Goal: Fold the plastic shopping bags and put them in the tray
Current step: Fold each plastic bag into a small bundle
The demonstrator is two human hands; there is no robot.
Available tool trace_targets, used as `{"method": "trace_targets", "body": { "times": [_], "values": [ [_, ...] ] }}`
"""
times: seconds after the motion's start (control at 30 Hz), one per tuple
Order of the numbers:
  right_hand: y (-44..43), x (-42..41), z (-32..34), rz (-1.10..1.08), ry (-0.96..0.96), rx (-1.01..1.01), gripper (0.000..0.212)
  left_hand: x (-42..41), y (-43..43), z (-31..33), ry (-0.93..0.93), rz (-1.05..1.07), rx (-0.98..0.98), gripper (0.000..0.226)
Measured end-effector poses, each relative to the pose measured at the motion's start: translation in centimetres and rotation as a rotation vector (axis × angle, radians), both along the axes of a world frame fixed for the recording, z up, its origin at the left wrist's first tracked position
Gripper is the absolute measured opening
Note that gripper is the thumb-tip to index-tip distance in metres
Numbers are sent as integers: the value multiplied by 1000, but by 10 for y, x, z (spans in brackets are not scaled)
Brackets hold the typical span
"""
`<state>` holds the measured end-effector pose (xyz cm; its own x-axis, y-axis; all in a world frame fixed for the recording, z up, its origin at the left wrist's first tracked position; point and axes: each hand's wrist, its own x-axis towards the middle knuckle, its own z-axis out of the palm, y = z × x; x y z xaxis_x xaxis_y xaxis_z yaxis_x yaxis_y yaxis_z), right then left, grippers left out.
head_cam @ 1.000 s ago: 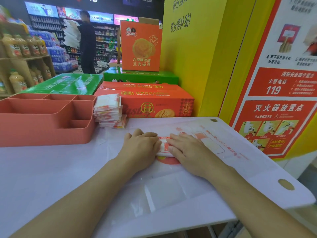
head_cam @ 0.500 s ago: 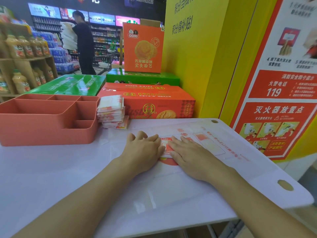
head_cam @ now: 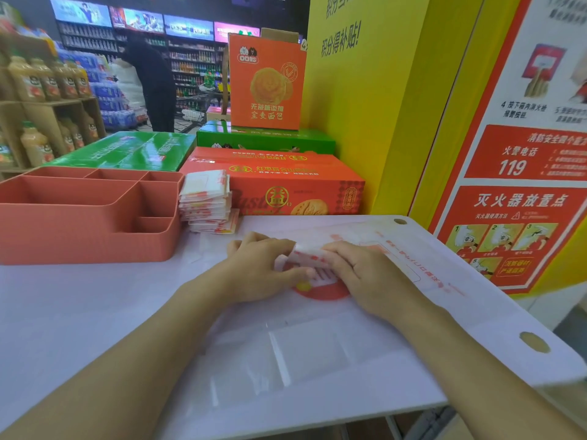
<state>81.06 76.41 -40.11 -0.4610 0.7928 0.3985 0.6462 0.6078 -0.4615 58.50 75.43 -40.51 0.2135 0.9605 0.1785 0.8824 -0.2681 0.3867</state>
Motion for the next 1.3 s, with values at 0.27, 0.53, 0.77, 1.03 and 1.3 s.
{"method": "trace_targets", "body": {
  "times": [0.27, 0.53, 0.77, 1.03, 1.3],
  "values": [
    [0, 1, 3, -41, 394, -199, 16, 0, 1, 7, -387, -82, 111, 24],
    [0, -7, 3, 7, 593, -257, 12, 2, 0, 10, -671, -56, 7, 15],
    [5, -27, 16, -79, 220, 377, 8, 6, -4, 24, -1108, 67, -219, 53],
    [19, -58, 11, 100, 149, 220, 36, -13, 3, 25, -1389, 125, -231, 22],
    [48, -79, 21, -100, 532, -505, 28, -27, 9, 22, -1328, 154, -159, 22]
  ]
}}
